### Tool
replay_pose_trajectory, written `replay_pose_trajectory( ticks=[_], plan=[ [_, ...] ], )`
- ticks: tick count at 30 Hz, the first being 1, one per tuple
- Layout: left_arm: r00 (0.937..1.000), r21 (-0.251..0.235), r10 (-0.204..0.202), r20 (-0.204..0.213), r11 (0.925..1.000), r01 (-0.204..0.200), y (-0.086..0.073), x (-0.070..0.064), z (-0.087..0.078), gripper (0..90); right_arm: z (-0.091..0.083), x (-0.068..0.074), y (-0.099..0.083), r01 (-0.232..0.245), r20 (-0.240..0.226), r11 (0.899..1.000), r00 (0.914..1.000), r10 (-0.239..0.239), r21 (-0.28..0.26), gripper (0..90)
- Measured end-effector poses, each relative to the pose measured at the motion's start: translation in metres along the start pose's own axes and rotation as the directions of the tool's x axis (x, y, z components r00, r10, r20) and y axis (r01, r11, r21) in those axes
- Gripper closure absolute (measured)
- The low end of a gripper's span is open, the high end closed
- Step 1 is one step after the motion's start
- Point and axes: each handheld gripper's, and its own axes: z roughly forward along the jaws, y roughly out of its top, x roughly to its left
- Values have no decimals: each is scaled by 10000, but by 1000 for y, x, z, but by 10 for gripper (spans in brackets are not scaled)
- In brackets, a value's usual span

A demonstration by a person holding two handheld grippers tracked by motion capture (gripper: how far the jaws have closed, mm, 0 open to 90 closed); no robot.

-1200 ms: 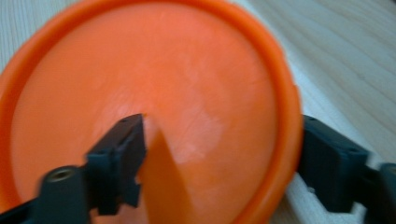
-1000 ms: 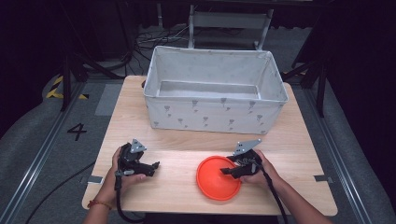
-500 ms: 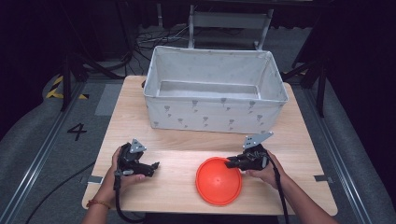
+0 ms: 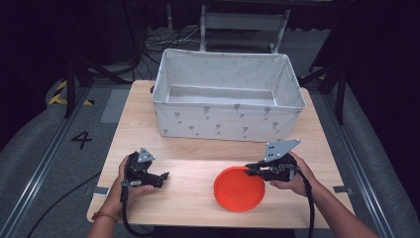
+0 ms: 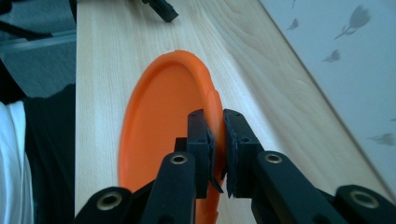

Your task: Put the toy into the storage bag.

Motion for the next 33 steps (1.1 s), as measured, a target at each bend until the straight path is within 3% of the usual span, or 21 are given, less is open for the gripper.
replay_pose_trajectory(
  ticks=[6, 14, 28, 33],
  plan=[
    [10000, 2, 1, -1, 10000, -1, 0, 0, 0, 6, -26, 1, 17, 670, 533, 9964, 9961, -697, 519, 822],
    [10000, 1, 2, -1, 10000, -2, 0, 0, 0, 6, -53, -4, 31, 1050, 641, 9912, 9918, -1103, 801, 822],
    [10000, -26, -47, -37, 10000, 46, -1, 0, -1, 5, -97, -13, 81, 1267, 1115, 9898, 9848, -1334, 652, 821],
    [10000, -1, -30, -33, 10000, 30, -1, 0, -1, 6, -108, -14, 91, 1362, 1302, 9897, 9814, -1409, 445, 822]
  ],
)
